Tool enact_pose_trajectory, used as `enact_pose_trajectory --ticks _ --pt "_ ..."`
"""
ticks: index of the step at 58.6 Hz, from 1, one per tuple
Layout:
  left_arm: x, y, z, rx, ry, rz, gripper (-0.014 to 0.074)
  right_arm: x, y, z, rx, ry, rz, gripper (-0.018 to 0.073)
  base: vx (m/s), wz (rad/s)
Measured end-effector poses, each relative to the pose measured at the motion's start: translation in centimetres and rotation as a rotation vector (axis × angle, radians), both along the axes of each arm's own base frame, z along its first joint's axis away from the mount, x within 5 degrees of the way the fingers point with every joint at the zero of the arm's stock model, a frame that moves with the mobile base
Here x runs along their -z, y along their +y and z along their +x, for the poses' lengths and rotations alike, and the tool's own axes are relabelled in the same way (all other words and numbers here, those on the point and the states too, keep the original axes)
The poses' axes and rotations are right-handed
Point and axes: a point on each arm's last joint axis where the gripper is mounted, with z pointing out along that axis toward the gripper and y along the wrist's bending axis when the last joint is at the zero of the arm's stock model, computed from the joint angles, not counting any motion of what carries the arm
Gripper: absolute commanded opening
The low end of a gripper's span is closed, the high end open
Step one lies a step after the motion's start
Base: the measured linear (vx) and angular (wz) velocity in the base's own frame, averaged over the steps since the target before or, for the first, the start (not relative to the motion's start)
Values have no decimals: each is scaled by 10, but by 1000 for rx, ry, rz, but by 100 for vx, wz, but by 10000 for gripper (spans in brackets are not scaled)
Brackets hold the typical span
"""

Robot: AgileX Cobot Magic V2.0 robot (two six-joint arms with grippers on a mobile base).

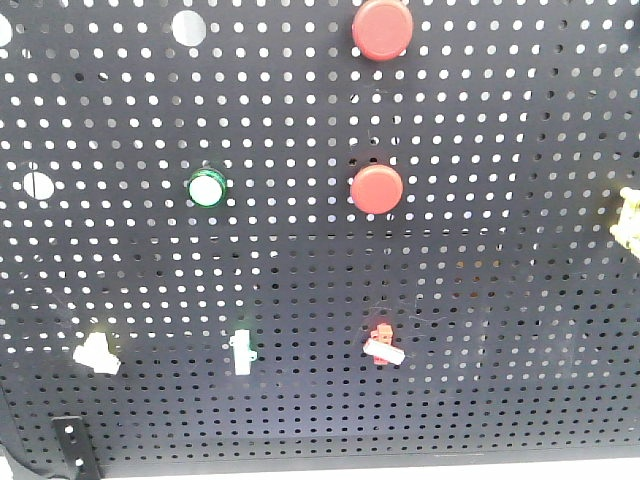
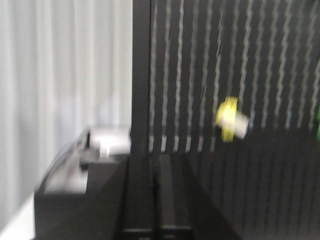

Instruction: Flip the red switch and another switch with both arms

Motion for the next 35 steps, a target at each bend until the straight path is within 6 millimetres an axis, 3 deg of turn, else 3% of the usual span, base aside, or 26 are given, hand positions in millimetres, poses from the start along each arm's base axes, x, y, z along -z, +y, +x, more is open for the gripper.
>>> enact_pose_trajectory --ticks 6,10,18,24,35 --pt "-44 0 -12 4 -167 -2 3 -33 -1 -6 2 -82 5 -6 0 0" --pt "-79 0 -22 0 -247 12 3 -70 -1 -11 8 -135 8 -6 0 0" --pt "-129 0 -20 -23 -225 72 3 -118 -2 -3 18 -130 5 -6 0 0" --pt "-142 0 -6 -32 -144 86 3 -133 0 16 16 -80 1 -6 0 0" --pt "-132 1 22 -36 26 93 3 -118 2 56 19 109 -12 -6 0 0"
